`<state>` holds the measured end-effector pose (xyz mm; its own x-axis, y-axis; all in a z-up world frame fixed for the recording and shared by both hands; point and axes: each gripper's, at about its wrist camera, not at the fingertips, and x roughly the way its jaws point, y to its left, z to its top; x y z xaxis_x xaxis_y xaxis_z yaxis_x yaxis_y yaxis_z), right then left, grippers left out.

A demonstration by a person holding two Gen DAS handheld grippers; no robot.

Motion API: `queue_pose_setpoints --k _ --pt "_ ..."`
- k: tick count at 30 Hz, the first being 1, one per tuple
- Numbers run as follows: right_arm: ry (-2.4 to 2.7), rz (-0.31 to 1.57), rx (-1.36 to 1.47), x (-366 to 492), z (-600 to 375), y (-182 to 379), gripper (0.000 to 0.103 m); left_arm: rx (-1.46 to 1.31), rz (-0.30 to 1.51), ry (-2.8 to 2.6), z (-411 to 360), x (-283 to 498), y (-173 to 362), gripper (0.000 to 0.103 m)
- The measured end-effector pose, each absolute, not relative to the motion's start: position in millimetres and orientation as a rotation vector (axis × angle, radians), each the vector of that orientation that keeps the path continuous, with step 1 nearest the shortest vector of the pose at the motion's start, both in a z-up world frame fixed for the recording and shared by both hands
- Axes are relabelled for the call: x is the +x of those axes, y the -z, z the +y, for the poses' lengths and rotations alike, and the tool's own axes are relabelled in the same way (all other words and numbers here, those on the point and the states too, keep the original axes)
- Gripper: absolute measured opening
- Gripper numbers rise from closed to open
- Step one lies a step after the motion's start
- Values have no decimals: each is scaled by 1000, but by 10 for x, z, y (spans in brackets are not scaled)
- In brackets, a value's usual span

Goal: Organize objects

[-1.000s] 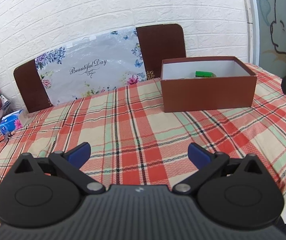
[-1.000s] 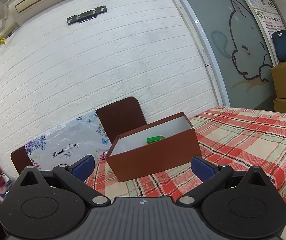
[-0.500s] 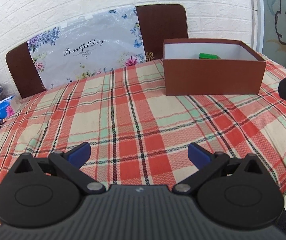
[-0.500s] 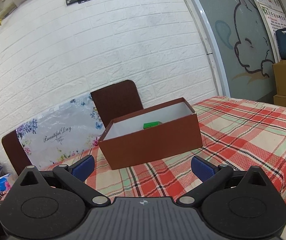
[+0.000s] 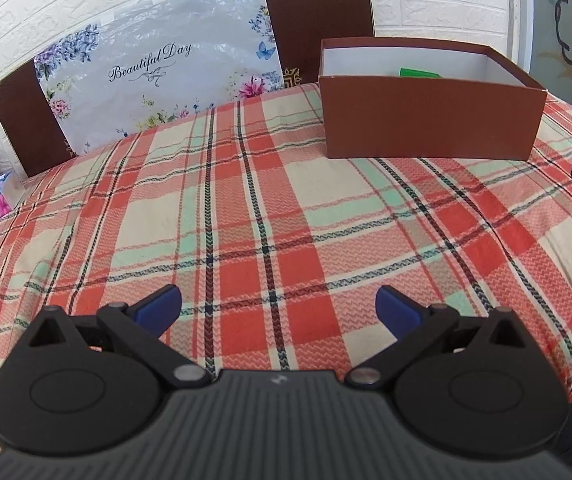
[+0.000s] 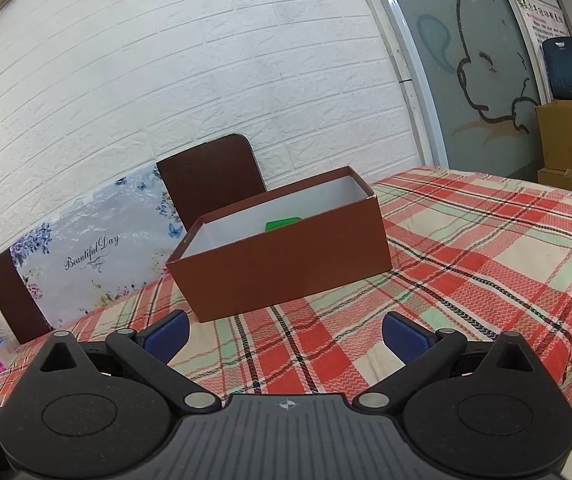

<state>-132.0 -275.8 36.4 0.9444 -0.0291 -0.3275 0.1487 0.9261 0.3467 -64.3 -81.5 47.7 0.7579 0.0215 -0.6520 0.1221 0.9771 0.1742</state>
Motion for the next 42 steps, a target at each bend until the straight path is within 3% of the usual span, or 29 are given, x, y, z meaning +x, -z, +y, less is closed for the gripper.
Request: queue_pose_setpoints --k 42 --pt "96 479 413 -872 -2958 42 102 214 848 62 -918 -312 -139 103"
